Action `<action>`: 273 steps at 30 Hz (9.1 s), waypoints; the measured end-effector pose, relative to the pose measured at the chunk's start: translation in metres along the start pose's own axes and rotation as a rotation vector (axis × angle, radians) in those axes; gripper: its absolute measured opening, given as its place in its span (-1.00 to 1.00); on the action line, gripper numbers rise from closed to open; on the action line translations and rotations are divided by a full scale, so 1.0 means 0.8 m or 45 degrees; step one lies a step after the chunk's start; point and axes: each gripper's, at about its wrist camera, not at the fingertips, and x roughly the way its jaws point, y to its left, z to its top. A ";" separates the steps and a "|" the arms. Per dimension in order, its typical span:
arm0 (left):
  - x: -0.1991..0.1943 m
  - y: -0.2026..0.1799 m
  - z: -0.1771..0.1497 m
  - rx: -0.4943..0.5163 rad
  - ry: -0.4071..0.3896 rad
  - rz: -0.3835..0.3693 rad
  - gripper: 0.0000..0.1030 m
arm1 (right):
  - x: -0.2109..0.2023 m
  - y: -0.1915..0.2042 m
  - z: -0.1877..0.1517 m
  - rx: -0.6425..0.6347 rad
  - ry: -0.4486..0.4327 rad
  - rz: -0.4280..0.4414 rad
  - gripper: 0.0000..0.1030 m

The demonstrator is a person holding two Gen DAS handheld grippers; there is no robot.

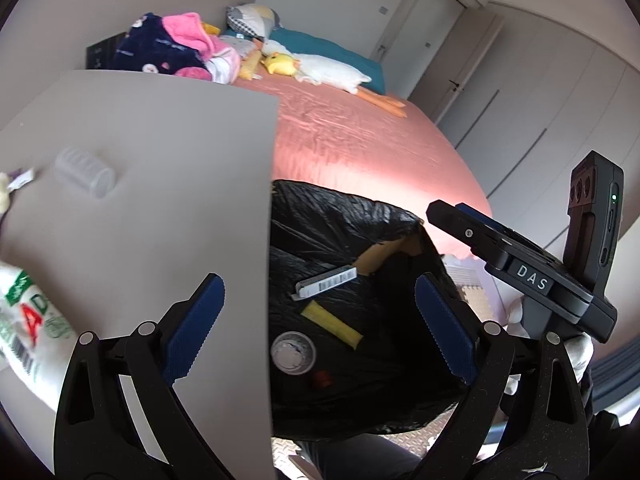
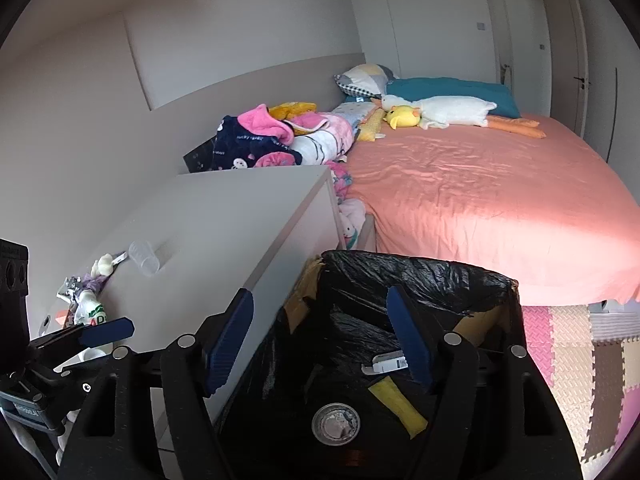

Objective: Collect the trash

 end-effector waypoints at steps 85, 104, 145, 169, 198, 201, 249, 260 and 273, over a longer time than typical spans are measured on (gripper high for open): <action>-0.154 0.268 -0.077 -0.489 -0.159 0.592 -0.36 | 0.132 0.340 -0.066 -0.542 0.308 0.507 -0.27; -0.143 0.213 -0.052 -0.406 -0.192 0.516 -0.36 | 0.063 0.267 -0.027 -0.423 0.123 0.460 -0.31; -0.015 0.032 0.011 -0.070 -0.036 0.212 -0.36 | 0.003 0.053 -0.007 -0.104 -0.010 0.172 -0.31; 0.057 -0.053 0.027 0.125 0.087 0.025 -0.36 | -0.020 -0.044 -0.002 0.060 -0.042 -0.015 -0.31; 0.065 -0.066 0.021 0.129 0.077 -0.095 0.87 | -0.030 -0.090 -0.002 0.206 -0.077 -0.160 0.54; 0.061 -0.058 0.019 0.109 0.069 -0.077 0.87 | -0.025 -0.079 -0.002 0.191 -0.066 -0.138 0.54; -0.154 0.223 -0.067 -0.342 -0.192 0.557 0.87 | 0.123 0.218 -0.002 -0.307 0.180 0.300 0.55; -0.181 0.270 -0.083 -0.412 -0.197 0.689 0.87 | 0.167 0.257 0.012 -0.399 0.219 0.308 0.55; -0.186 0.319 -0.088 -0.478 -0.121 0.834 0.87 | 0.215 0.292 0.019 -0.507 0.267 0.271 0.55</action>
